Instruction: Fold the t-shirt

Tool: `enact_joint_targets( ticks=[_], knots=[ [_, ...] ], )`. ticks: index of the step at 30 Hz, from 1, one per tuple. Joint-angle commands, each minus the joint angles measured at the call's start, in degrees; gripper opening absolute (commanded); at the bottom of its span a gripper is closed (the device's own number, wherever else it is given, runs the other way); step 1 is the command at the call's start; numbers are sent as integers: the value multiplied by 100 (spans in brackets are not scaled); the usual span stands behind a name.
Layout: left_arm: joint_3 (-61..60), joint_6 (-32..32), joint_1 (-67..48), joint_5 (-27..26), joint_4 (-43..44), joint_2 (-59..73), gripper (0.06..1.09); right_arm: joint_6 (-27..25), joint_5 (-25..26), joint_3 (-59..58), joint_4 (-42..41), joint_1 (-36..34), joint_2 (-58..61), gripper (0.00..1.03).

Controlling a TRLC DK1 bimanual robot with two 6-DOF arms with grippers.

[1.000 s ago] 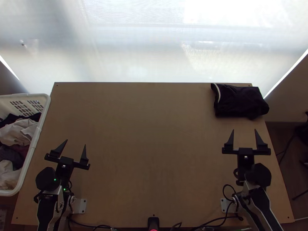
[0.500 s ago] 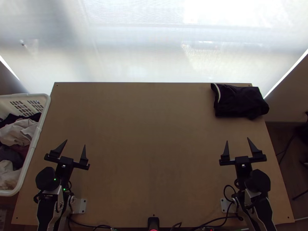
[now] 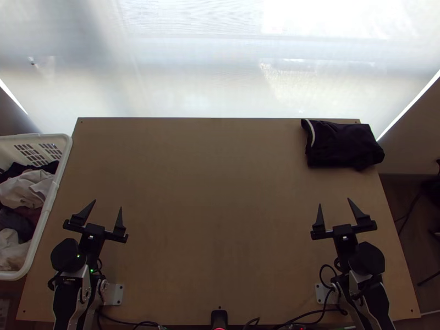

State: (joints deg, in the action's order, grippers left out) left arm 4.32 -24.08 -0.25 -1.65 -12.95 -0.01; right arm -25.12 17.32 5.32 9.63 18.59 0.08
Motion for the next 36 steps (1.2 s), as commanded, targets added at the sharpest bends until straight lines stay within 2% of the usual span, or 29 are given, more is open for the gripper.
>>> enact_joint_targets(
  ticks=[1, 11, 12, 14, 17, 19, 22, 25, 36],
  knots=[
    [-1, -1, -1, 7, -6, 1, 104, -1, -18, 4, 30, 4, -8, 98],
    [-1, -1, 8, 7, -6, 1, 104, -1, -27, 4, 30, 4, -8, 98],
    [-1, -1, 8, 7, -6, 1, 104, -1, -124, 4, 57, -303, -16, 98],
    [-1, -1, 8, 7, -6, 1, 104, 8, -554, 4, 109, -1499, -16, 98],
    [-1, -1, -1, 7, -6, 1, 104, 8, -563, 4, 118, -3072, -16, 98],
    [-1, -1, 8, 7, -6, 1, 104, 8, -563, 4, 118, -3845, -16, 98],
    [-1, -1, 8, 7, -6, 1, 104, 8, -563, 4, 118, -4557, -16, 98],
    [-1, -1, 8, 7, -6, 1, 104, 8, -563, 4, 118, -4768, -16, 98],
    [-1, -1, 8, 7, -6, 1, 104, 8, -572, 4, 127, -4759, -16, 98]
  ],
)
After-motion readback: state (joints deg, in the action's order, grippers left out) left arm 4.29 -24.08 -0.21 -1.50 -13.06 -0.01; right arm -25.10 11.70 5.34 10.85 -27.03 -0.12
